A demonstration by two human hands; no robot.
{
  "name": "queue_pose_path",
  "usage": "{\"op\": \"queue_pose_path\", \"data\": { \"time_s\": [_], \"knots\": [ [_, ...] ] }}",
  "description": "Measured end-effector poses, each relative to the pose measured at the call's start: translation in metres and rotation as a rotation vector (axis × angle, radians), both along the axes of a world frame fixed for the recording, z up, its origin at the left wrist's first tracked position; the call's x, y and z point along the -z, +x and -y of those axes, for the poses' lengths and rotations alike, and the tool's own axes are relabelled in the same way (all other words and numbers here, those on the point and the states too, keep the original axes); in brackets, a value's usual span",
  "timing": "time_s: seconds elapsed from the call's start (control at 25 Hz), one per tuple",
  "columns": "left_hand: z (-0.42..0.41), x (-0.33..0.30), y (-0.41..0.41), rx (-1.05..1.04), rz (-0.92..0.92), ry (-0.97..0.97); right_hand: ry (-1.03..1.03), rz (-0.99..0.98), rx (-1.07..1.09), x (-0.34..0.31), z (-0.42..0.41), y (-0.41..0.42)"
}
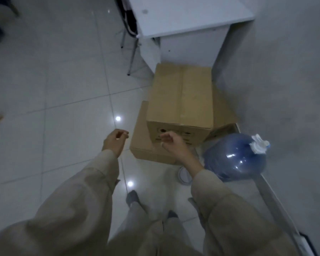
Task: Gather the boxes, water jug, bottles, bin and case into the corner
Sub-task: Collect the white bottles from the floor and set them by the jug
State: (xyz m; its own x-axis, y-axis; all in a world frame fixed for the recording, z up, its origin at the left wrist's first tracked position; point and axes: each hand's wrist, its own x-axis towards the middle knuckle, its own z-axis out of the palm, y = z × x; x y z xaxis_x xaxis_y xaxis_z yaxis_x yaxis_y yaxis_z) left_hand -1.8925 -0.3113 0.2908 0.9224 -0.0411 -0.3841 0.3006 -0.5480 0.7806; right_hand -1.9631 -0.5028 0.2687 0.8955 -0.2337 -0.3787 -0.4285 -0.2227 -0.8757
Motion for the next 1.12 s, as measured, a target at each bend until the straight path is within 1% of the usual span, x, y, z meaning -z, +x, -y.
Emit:
{"op": "queue_pose_path", "data": {
  "time_s": [0.08,0.16,0.36,0.52,0.64,0.88,0.96,1.12],
  "knots": [
    [-0.044,-0.006,0.014,-0.118,0.0,0.003,-0.02,-0.003,-0.092,-0.006,-0.031,0.028],
    [-0.083,-0.008,0.03,-0.196,-0.009,0.017,-0.014,-0.015,-0.14,-0.009,-0.059,0.053],
    [-0.157,-0.012,0.068,-0.292,-0.025,0.059,0.007,-0.001,-0.193,-0.016,-0.122,0.106],
    [-0.206,-0.02,0.097,-0.357,0.003,0.061,-0.045,0.073,-0.228,-0.021,-0.163,0.15],
    [-0.239,-0.025,0.116,-0.415,0.03,0.065,-0.081,0.108,-0.268,-0.025,-0.196,0.185],
    [-0.293,-0.025,0.15,-0.529,0.045,0.104,-0.085,0.128,-0.39,-0.028,-0.252,0.253],
    [-0.307,-0.022,0.169,-0.566,0.036,0.141,-0.084,0.124,-0.422,-0.022,-0.268,0.285],
    [-0.333,-0.014,0.225,-0.569,0.0,0.181,-0.085,0.138,-0.47,-0.015,-0.295,0.361]
  ]
}}
